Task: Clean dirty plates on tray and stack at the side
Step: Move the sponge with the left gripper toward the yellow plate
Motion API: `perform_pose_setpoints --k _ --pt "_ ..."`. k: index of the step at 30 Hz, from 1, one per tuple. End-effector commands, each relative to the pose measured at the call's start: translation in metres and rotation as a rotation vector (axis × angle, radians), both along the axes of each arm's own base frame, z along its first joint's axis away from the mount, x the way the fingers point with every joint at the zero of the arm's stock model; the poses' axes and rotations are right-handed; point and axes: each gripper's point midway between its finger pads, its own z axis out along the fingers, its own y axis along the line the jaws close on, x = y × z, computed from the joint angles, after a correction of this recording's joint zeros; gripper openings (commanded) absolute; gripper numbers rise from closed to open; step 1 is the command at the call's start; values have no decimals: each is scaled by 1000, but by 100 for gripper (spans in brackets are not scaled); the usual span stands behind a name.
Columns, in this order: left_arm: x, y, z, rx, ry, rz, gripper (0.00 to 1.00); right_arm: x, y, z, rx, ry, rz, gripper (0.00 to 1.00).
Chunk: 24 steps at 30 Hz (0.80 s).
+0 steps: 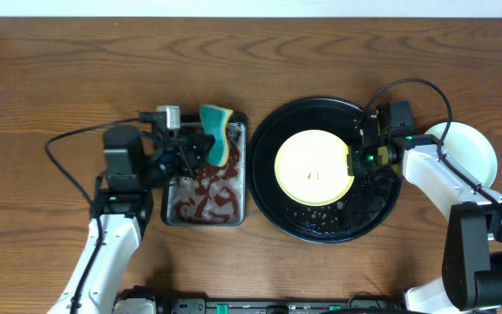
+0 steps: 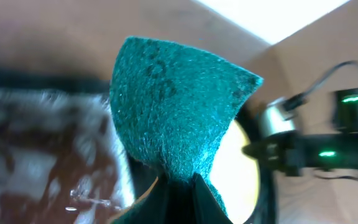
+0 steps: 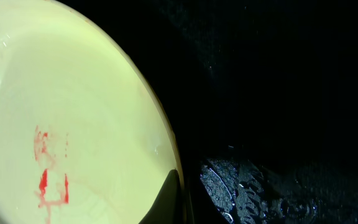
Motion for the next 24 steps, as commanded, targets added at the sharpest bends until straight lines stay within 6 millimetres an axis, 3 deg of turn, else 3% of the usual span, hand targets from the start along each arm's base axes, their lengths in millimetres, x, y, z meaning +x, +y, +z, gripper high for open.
perform_pose_setpoints --k 1,5,14,17,24 --pt "7 24 -37 248 67 187 7 -3 1 -4 -6 8 17 1" --pt "0 42 -68 481 133 313 7 -4 1 -5 -6 6 17 1" --pt "2 20 -39 532 161 253 7 -7 1 -11 -5 5 17 1" --pt "-2 -2 -37 533 155 185 7 -7 1 -11 -4 5 17 1" --pt "-7 -89 -24 478 34 -24 7 -14 13 -12 15 24 48 1"
